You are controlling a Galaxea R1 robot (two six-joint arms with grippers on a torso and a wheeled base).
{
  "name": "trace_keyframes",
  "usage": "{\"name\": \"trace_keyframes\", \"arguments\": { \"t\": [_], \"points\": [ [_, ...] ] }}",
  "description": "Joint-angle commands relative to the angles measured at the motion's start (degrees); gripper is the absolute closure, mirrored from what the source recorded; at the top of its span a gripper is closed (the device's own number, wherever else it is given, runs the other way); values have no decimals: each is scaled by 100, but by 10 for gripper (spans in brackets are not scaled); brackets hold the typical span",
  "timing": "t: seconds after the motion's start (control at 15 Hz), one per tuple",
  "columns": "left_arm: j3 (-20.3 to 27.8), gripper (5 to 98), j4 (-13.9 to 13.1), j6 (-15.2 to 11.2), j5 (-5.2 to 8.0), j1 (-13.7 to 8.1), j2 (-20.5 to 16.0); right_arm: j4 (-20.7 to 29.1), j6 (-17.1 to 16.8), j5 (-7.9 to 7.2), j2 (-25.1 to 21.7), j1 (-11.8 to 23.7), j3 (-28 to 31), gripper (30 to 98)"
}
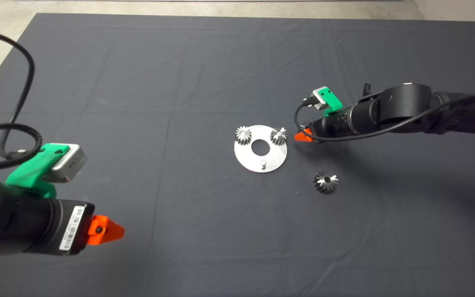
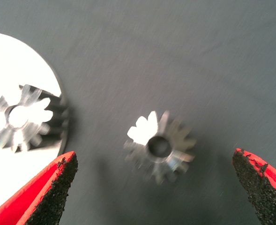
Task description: Remove an incorrectly installed larger gear and replace it with the correct smaller gear
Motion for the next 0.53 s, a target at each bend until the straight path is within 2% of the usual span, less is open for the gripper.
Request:
{"name": "trace_keyframes", "arguments": {
  "t": [0.0, 0.47],
  "points": [
    [68, 55, -104, -28, 140, -17, 20, -363, 7, 29, -27, -45, 33, 409],
    [68, 55, -104, -19, 140, -17, 20, -521, 34, 72, 87, -63, -178, 409]
  ]
}}
